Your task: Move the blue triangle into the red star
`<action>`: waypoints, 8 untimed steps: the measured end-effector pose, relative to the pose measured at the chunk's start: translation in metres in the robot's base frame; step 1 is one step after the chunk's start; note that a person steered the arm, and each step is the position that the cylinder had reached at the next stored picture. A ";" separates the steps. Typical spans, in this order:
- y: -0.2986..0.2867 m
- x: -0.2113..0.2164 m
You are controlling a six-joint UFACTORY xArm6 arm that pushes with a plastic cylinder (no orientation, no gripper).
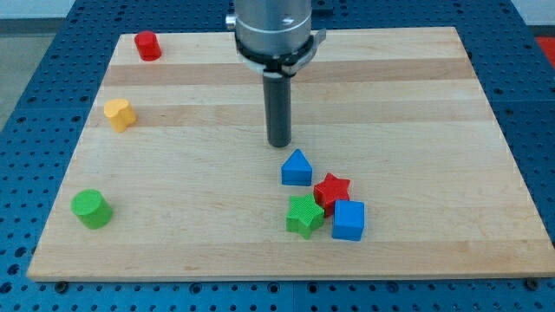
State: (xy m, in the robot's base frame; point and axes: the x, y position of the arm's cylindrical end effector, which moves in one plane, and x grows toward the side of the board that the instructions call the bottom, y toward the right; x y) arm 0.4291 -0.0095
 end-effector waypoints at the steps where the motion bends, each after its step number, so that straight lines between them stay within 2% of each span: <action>1: 0.001 0.010; 4: 0.001 0.059; 6: 0.002 0.063; 8: 0.028 0.070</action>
State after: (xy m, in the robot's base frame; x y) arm 0.4987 0.0181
